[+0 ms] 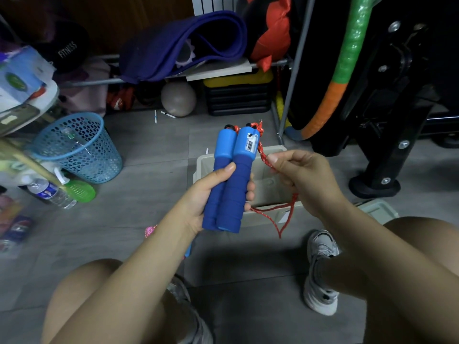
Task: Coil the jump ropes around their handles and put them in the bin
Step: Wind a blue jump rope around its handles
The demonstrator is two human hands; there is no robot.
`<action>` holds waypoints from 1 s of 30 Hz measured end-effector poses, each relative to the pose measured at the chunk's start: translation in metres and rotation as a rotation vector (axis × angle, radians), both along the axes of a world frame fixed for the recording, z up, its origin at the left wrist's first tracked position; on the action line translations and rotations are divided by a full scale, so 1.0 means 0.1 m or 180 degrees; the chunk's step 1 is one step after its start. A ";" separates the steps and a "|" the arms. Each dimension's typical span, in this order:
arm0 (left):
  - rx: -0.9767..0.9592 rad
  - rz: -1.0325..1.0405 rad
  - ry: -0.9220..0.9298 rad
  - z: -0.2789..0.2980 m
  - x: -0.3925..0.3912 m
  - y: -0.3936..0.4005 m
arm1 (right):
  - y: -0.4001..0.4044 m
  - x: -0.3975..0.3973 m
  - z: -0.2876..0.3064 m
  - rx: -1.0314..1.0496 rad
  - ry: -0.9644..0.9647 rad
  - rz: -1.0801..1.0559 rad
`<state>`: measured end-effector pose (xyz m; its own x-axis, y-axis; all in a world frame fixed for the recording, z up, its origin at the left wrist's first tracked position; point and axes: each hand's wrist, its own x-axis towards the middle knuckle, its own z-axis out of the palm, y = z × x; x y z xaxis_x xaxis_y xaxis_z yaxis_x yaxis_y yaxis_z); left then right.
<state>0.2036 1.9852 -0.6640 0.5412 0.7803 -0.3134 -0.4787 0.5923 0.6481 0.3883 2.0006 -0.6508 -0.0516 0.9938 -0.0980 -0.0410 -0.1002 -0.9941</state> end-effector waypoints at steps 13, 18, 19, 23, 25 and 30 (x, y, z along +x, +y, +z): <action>0.0037 0.0082 -0.0074 0.02 0.00 0.01 | -0.03 -0.04 -0.06 0.0467 -0.0774 -0.0179; 0.0131 0.0309 0.0497 0.04 0.05 -0.02 | 0.02 -0.06 -0.05 -0.0185 -0.0228 -0.0067; 0.0184 0.0347 0.0695 0.04 0.07 -0.02 | 0.02 -0.06 -0.06 -0.0342 -0.0084 -0.0036; 0.0329 0.0522 0.1160 0.00 0.12 -0.04 | 0.04 -0.05 -0.08 -0.0661 -0.0190 0.0008; 0.0327 0.0607 0.1276 -0.03 0.14 -0.05 | 0.05 -0.07 -0.11 -0.0557 -0.0566 0.0041; 0.0293 0.0822 0.1332 -0.06 0.18 -0.03 | 0.00 -0.12 -0.14 -0.0305 -0.1034 0.0257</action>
<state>0.2213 1.9818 -0.6698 0.1691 0.9069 -0.3859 -0.2900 0.4200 0.8600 0.3758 2.0008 -0.6650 -0.0805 0.9733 -0.2150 0.2877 -0.1838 -0.9399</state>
